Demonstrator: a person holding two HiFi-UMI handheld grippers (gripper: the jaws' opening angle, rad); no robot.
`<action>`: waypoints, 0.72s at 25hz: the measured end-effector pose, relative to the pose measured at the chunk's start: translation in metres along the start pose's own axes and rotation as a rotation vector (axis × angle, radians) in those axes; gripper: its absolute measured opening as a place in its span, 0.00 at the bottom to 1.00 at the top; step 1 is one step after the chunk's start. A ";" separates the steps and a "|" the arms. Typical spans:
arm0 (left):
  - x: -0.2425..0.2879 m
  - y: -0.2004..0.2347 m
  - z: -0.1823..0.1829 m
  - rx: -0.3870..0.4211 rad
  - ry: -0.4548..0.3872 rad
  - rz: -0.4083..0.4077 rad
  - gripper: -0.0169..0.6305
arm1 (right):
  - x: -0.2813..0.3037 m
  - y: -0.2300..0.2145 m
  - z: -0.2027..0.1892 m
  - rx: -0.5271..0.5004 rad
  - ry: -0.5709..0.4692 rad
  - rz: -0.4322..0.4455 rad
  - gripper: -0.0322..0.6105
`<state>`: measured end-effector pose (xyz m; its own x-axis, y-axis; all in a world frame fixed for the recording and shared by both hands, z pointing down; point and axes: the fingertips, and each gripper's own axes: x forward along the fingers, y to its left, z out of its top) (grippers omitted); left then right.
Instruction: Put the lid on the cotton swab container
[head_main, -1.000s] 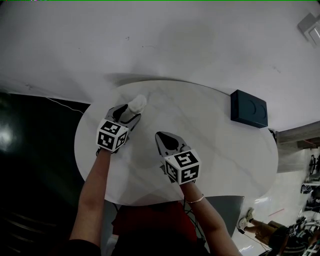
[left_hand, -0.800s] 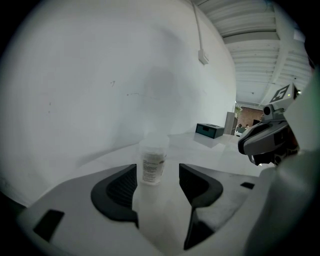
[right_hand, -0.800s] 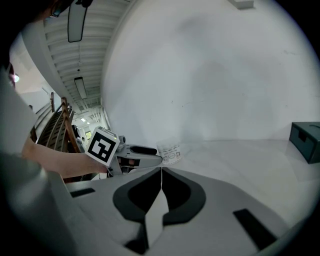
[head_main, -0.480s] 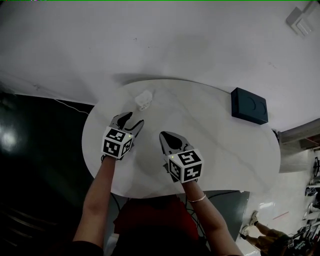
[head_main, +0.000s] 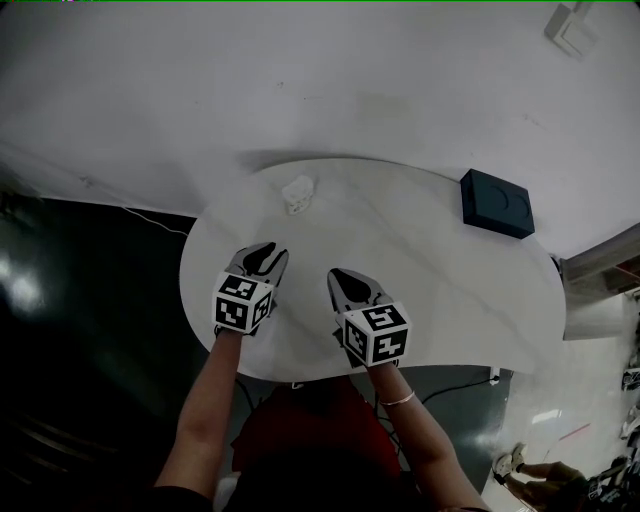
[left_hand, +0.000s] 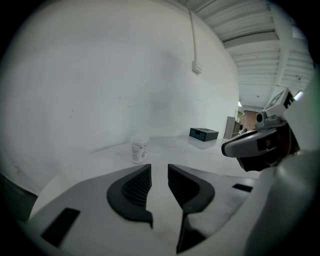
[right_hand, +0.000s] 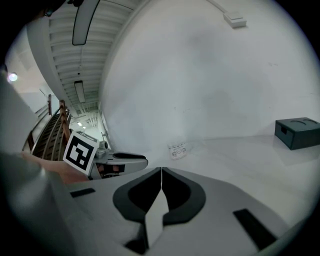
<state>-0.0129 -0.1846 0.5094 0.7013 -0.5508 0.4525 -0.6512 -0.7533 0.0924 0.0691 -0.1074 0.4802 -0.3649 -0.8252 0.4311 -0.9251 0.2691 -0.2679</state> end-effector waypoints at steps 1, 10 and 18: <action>-0.005 -0.002 -0.001 -0.005 -0.004 0.003 0.21 | -0.003 0.003 -0.002 0.002 -0.003 -0.004 0.07; -0.048 -0.023 -0.015 -0.026 -0.025 0.013 0.14 | -0.030 0.021 -0.016 0.003 -0.030 -0.037 0.07; -0.082 -0.034 -0.019 -0.045 -0.058 0.020 0.09 | -0.051 0.031 -0.026 -0.006 -0.055 -0.074 0.07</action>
<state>-0.0537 -0.1071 0.4863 0.7026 -0.5864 0.4030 -0.6768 -0.7256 0.1242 0.0565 -0.0441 0.4729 -0.2897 -0.8687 0.4017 -0.9499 0.2095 -0.2321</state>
